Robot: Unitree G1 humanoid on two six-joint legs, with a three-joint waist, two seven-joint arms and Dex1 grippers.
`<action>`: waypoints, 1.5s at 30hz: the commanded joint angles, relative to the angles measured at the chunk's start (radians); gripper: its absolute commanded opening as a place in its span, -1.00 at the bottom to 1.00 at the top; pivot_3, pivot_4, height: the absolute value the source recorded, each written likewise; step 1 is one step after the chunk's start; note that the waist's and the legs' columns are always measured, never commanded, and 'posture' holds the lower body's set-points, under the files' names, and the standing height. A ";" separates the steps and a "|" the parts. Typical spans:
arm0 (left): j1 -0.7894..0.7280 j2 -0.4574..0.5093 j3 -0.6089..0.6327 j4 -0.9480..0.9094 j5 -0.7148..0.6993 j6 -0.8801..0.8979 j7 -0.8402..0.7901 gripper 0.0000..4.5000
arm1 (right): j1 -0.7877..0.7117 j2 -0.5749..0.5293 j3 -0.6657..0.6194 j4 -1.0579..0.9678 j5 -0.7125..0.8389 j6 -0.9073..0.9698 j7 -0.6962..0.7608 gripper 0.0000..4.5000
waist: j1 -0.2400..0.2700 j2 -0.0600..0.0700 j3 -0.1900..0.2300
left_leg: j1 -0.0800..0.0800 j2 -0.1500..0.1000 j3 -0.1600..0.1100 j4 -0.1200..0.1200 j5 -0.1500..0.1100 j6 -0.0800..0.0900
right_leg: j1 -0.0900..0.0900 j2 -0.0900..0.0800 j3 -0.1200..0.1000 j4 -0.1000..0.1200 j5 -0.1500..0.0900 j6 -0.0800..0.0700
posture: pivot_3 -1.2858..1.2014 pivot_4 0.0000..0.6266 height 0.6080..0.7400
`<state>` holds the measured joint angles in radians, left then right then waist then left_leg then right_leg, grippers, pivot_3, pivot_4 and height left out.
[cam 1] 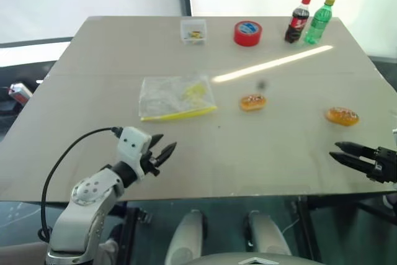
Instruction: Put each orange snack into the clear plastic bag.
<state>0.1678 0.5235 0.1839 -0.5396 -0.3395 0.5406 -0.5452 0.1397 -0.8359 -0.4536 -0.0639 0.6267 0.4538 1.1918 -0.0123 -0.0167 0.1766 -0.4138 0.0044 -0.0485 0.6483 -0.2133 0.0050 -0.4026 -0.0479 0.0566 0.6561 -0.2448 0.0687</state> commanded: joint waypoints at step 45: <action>-0.473 0.129 0.212 0.477 -0.260 0.364 0.070 0.09 | -0.331 0.015 0.196 -0.260 -0.120 -0.258 -0.063 -0.07 | 0.001 -0.002 0.001 | -0.001 -0.002 -0.002 0.001 0.000 0.000 | -0.001 0.001 -0.002 0.001 0.003 0.002 | 0.03 -0.52 1.00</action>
<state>-0.2810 0.6355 0.3918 -0.0853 -0.6085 0.9102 -0.4753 -0.1741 -0.8205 -0.2529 -0.2991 0.5095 0.2140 1.1467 -0.0113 -0.0184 0.1775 -0.4148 0.0022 -0.0504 0.6488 -0.2132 0.0049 -0.4032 -0.0473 0.0545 0.6567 -0.2406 0.0695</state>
